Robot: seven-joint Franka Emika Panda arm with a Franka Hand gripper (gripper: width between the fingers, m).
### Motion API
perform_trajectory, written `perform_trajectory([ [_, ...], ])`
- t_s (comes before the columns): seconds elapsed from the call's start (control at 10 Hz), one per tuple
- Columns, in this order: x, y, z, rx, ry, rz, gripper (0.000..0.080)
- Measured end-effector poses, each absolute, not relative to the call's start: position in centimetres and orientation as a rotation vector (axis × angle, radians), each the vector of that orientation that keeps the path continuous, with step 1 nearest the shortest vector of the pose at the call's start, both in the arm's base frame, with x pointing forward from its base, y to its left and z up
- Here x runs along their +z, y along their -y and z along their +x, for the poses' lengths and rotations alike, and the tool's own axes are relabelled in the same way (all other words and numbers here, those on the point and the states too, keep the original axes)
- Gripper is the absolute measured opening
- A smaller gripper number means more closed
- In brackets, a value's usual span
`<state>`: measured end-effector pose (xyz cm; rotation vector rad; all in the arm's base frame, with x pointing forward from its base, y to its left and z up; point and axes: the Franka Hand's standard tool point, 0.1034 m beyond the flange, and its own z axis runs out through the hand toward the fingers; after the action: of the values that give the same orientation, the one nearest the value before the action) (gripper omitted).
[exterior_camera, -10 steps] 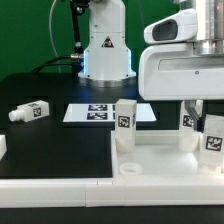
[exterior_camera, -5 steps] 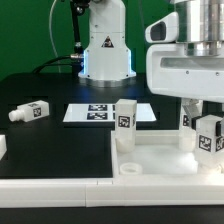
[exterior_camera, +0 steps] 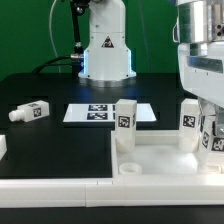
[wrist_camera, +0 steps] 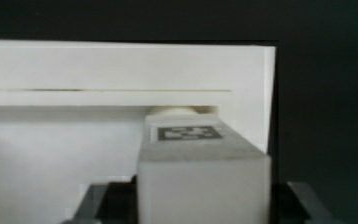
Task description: Assemble square table
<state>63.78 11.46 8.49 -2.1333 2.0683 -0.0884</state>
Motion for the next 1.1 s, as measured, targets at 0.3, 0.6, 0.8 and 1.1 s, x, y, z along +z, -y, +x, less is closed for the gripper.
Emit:
perform_trajectory([
  [0.3,8.22,-11.66,63.65,-0.157,-1.399,-2.682,0.0559],
  [0.6,8.21,-11.51,63.66,-0.173,-1.151,-2.809,0.0645],
  [0.8,8.70,-11.37,64.32,-0.227,-0.610,-3.020,0.0649],
  [1.1,8.66,-11.71,64.35,-0.232,-0.581,-3.027,0.0525],
])
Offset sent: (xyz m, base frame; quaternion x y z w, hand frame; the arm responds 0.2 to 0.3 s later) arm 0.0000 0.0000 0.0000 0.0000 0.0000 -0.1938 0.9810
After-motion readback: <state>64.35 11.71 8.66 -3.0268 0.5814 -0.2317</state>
